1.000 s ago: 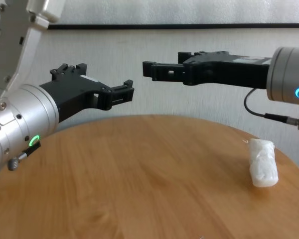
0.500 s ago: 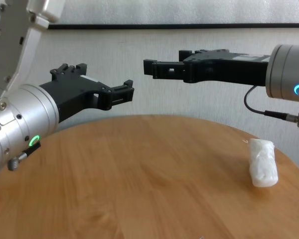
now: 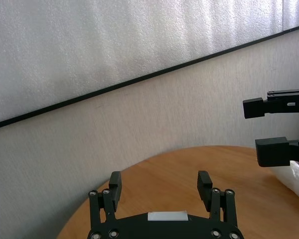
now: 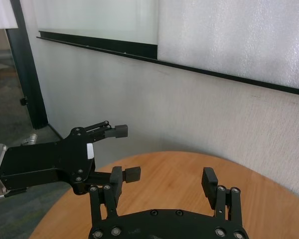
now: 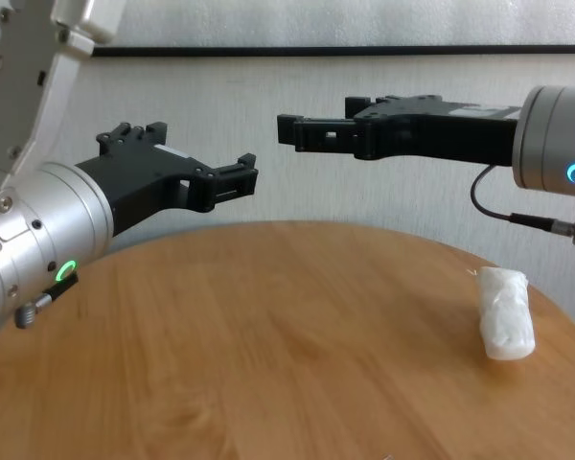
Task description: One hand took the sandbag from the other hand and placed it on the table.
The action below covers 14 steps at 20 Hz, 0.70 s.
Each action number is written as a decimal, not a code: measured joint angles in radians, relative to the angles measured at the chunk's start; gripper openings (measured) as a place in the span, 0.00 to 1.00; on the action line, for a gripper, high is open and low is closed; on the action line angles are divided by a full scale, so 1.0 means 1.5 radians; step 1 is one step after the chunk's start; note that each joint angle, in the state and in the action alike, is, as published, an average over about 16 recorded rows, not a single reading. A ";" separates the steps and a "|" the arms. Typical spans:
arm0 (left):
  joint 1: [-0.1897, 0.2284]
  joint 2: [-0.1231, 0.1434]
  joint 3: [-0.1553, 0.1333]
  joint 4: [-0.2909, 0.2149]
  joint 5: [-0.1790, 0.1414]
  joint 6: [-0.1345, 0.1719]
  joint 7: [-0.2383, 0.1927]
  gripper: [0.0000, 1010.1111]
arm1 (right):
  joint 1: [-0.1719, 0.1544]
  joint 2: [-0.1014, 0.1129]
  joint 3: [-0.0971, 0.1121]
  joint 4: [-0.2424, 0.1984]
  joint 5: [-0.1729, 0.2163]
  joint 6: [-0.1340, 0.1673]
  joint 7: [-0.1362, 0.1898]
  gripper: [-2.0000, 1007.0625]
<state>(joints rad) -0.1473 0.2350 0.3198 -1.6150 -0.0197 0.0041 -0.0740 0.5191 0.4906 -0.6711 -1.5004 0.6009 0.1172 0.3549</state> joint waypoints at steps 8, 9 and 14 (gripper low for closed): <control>0.000 0.000 0.000 0.000 0.000 0.000 0.000 0.99 | 0.000 0.001 0.000 0.000 0.001 -0.001 0.000 0.99; 0.000 0.000 0.000 0.000 0.000 0.000 0.000 0.99 | 0.000 0.001 0.000 0.000 0.001 -0.001 0.000 0.99; 0.000 0.000 0.000 0.000 0.000 0.000 0.000 0.99 | -0.001 0.001 -0.001 0.000 0.001 -0.001 0.000 0.99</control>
<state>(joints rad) -0.1473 0.2350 0.3198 -1.6150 -0.0197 0.0041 -0.0740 0.5181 0.4921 -0.6720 -1.5005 0.6027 0.1157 0.3548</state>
